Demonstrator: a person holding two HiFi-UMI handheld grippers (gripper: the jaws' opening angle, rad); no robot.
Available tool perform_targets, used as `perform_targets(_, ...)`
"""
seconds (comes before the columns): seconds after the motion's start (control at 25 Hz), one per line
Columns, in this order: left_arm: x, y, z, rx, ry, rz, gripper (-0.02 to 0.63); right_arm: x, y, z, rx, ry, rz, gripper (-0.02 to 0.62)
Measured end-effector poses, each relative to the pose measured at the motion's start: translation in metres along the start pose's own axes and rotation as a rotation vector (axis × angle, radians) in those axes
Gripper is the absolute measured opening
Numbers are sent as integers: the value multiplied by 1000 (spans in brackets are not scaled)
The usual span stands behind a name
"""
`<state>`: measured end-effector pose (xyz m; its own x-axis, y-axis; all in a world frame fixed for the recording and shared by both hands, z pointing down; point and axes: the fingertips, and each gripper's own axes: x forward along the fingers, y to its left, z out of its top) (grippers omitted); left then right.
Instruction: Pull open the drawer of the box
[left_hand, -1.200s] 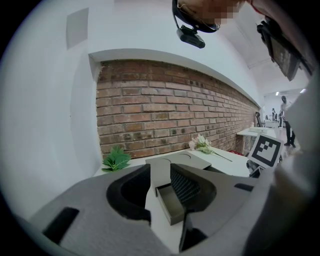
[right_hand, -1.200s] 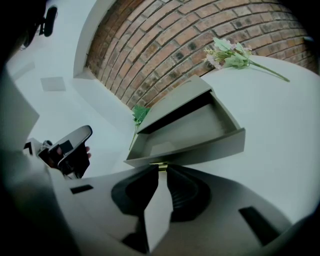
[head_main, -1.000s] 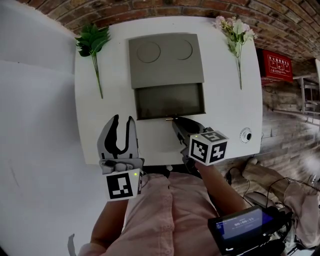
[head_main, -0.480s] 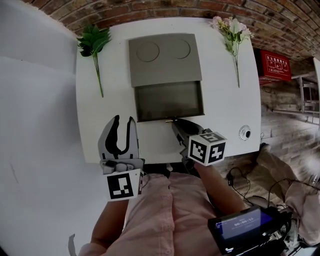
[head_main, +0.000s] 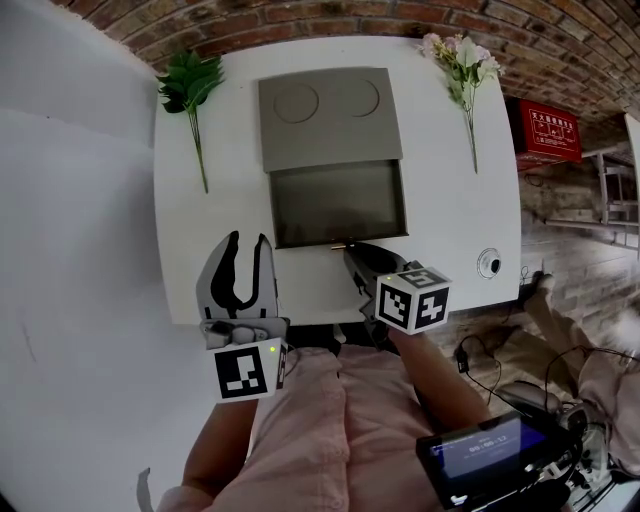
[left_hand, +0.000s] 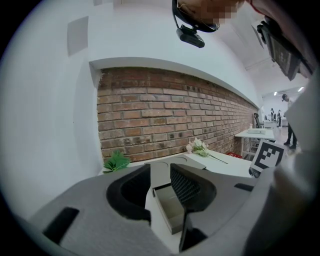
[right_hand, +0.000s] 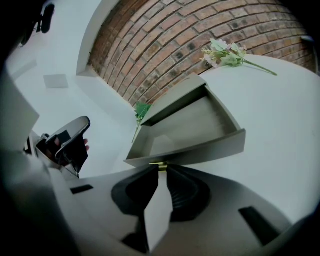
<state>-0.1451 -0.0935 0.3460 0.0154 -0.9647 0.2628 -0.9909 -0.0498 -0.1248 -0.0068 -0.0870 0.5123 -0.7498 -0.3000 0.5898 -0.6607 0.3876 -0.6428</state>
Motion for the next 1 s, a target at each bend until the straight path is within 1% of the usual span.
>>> perform_targets(1.0, -16, -16, 5, 6, -12, -13, 129, -17, 3, -24, 8, 12, 0, 58)
